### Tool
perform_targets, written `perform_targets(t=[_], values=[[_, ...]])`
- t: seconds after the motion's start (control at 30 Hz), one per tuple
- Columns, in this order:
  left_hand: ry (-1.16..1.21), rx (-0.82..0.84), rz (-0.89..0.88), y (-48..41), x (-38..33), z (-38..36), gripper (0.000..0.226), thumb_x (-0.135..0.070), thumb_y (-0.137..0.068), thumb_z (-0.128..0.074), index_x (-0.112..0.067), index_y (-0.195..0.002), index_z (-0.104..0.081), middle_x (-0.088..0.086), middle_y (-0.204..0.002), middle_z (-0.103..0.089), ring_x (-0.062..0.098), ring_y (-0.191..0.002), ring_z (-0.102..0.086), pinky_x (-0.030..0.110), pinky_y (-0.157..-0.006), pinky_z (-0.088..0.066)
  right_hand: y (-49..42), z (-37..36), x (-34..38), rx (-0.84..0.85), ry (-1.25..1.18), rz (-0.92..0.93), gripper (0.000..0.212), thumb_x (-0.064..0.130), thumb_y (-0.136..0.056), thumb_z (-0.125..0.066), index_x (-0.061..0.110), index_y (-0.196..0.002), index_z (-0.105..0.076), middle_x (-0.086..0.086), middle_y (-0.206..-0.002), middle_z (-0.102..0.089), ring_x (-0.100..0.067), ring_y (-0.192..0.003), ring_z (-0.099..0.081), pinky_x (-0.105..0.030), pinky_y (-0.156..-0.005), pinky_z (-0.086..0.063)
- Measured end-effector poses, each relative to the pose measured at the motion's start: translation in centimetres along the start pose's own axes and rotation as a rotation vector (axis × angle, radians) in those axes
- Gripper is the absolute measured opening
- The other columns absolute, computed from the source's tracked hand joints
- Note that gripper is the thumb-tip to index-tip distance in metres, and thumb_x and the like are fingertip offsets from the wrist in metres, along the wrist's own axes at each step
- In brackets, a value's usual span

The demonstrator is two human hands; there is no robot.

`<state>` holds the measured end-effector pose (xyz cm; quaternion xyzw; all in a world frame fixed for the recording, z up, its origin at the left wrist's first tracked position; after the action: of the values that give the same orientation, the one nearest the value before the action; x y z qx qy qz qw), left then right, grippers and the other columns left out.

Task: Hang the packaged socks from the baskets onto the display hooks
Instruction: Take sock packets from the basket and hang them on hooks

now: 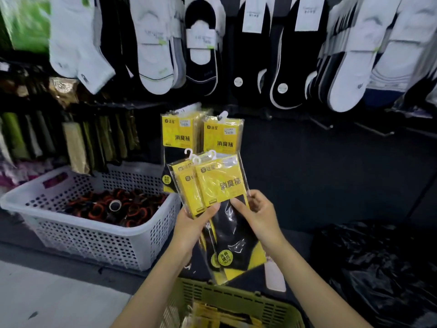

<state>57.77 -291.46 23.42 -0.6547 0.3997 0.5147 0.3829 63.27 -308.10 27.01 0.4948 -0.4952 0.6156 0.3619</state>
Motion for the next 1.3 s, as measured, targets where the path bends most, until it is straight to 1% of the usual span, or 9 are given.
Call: perform_targets(t=[0.13,0.23,0.33,0.43,0.57,0.7,0.93,1.1,1.3], values=[[-0.065,-0.077,0.005,-0.8,-1.0,1.8,0.073,-0.061,-0.047,-0.076,-0.03,-0.111,-0.062,-0.01,-0.099,-0.073,0.009,-0.094,-0.067,0.029,-0.083,-0.052,-0.7,-1.3,-0.5,0.055,-0.051,-0.066,0.014,0.022,-0.081,-0.073,0.014,-0.085,-0.062,-0.005,-0.092,-0.074,-0.02,-0.085,-0.071,-0.03,-0.075,-0.056],[-0.078,-0.105,0.039,-1.5,-1.3,3.4,0.069,-0.066,-0.06,-0.062,-0.025,-0.116,-0.062,-0.011,-0.102,-0.071,0.008,-0.096,-0.065,0.026,-0.082,-0.05,-1.4,-1.8,-1.0,0.076,-0.109,-0.101,0.012,0.023,-0.086,-0.068,0.014,-0.094,-0.063,-0.007,-0.094,-0.075,-0.023,-0.088,-0.072,-0.032,-0.076,-0.057],[-0.14,-0.16,-0.003,-2.4,-2.8,5.4,0.06,-0.071,-0.061,-0.057,-0.015,-0.08,-0.057,-0.008,-0.067,-0.053,0.009,-0.067,-0.053,0.021,-0.066,-0.041,-2.5,-1.5,-1.2,0.012,-0.128,-0.095,0.009,0.022,-0.09,-0.062,0.014,-0.094,-0.064,-0.009,-0.093,-0.074,-0.022,-0.087,-0.071,-0.034,-0.078,-0.055],[-0.216,-0.258,-0.042,-3.6,-4.6,7.5,0.052,-0.068,-0.067,-0.057,-0.02,-0.065,-0.036,-0.01,-0.056,-0.033,0.007,-0.052,-0.035,0.019,-0.055,-0.033,-4.1,-0.1,-0.7,-0.119,-0.115,-0.046,0.011,0.02,-0.093,-0.059,0.01,-0.092,-0.063,-0.012,-0.094,-0.073,-0.019,-0.087,-0.068,-0.034,-0.082,-0.051],[-0.219,-0.279,-0.098,-5.2,-7.0,9.1,0.05,-0.069,-0.063,-0.057,-0.022,-0.07,-0.041,-0.012,-0.059,-0.042,0.007,-0.057,-0.039,0.018,-0.057,-0.033,-6.7,0.5,0.5,-0.192,-0.092,0.004,0.009,0.02,-0.094,-0.058,0.013,-0.096,-0.064,-0.004,-0.096,-0.074,-0.019,-0.094,-0.069,-0.036,-0.087,-0.053],[-0.259,-0.368,-0.15,-5.9,-9.0,10.4,0.053,-0.064,-0.068,-0.057,-0.018,-0.062,-0.032,-0.011,-0.039,-0.032,0.008,-0.048,-0.034,0.02,-0.053,-0.032,-9.5,-0.5,1.3,-0.195,-0.039,0.026,0.013,0.02,-0.094,-0.058,0.007,-0.093,-0.061,-0.014,-0.092,-0.071,-0.026,-0.086,-0.066,-0.042,-0.082,-0.053],[-0.253,-0.373,-0.175,-6.6,-10.0,10.6,0.056,-0.059,-0.075,-0.059,-0.02,-0.059,-0.022,-0.011,-0.031,-0.023,0.002,-0.03,-0.028,0.025,-0.055,-0.03,-13.6,-1.4,-1.4,-0.306,-0.037,-0.09,0.015,0.021,-0.09,-0.064,0.012,-0.078,-0.06,-0.009,-0.08,-0.064,-0.022,-0.077,-0.058,-0.033,-0.072,-0.047],[-0.224,-0.325,-0.151,-7.2,-8.8,9.8,0.054,-0.063,-0.07,-0.059,-0.017,-0.062,-0.034,-0.011,-0.036,-0.025,0.002,-0.035,-0.028,0.022,-0.055,-0.034,-15.3,-0.9,-3.8,-0.42,-0.106,-0.282,0.027,0.028,-0.081,-0.074,0.01,-0.098,-0.064,-0.004,-0.099,-0.064,-0.02,-0.094,-0.057,-0.031,-0.082,-0.046],[-0.176,-0.274,-0.12,-7.2,-7.0,8.4,0.051,-0.059,-0.072,-0.062,-0.016,-0.063,-0.037,-0.012,-0.041,-0.028,0.004,-0.044,-0.036,0.017,-0.052,-0.041,-12.9,-0.1,-2.1,-0.44,-0.056,-0.167,0.029,0.025,-0.085,-0.07,0.012,-0.108,-0.058,0.0,-0.111,-0.058,-0.014,-0.098,-0.055,-0.025,-0.084,-0.043]])
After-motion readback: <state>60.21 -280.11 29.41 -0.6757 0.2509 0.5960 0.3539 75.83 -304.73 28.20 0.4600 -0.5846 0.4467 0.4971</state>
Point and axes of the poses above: each hand's wrist, its own y-axis away from the middle knuckle, its own z-axis out of the back of the hand, x = y × z, the point moved 9 cm from there along -y, towards the middle knuckle
